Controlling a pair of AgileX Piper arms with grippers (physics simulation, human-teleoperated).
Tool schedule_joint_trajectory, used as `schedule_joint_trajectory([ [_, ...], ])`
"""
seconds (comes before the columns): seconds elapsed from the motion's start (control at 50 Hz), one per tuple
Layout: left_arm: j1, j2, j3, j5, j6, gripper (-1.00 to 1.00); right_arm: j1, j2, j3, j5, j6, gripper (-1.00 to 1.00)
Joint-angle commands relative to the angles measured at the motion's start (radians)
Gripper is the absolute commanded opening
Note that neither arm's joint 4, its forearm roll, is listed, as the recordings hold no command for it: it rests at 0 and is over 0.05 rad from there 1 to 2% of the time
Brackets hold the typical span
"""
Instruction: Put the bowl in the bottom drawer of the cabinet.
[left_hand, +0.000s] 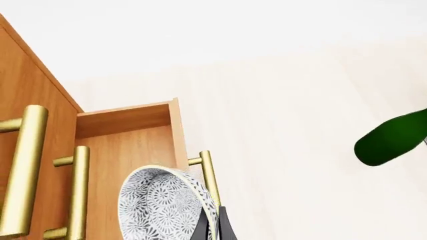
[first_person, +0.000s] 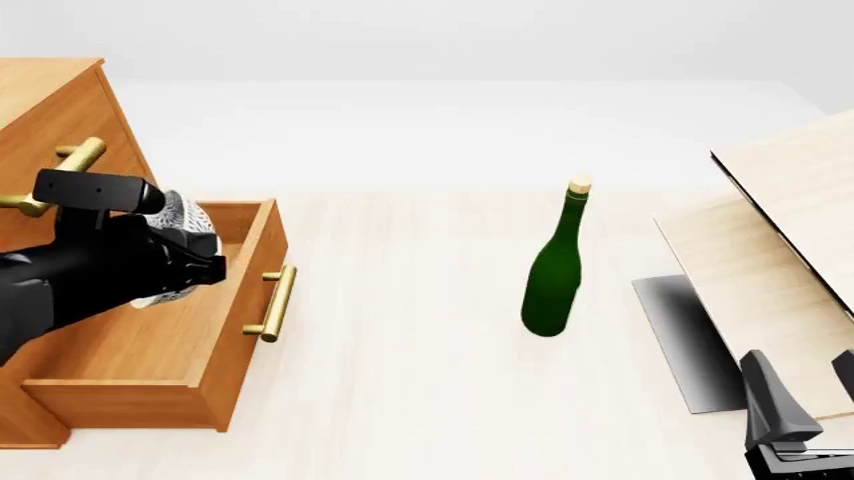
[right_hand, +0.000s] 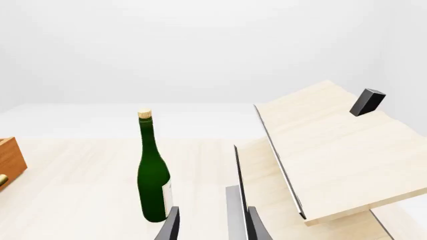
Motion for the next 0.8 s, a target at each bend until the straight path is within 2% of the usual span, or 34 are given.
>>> schedule_joint_trajectory([
  [0.02,0.023,0.012,0.011,-0.019,-0.002,-1.0,0.0,0.0,0.0,0.0,0.0,1.0],
  [0.22,0.016,0.038,0.019,-0.039,-0.009,-1.0,0.0,0.0,0.0,0.0,0.0,1.0],
  [0.8,0.088,0.107,0.058,-0.117,-0.006,-1.0,0.0,0.0,0.0,0.0,0.0,1.0],
])
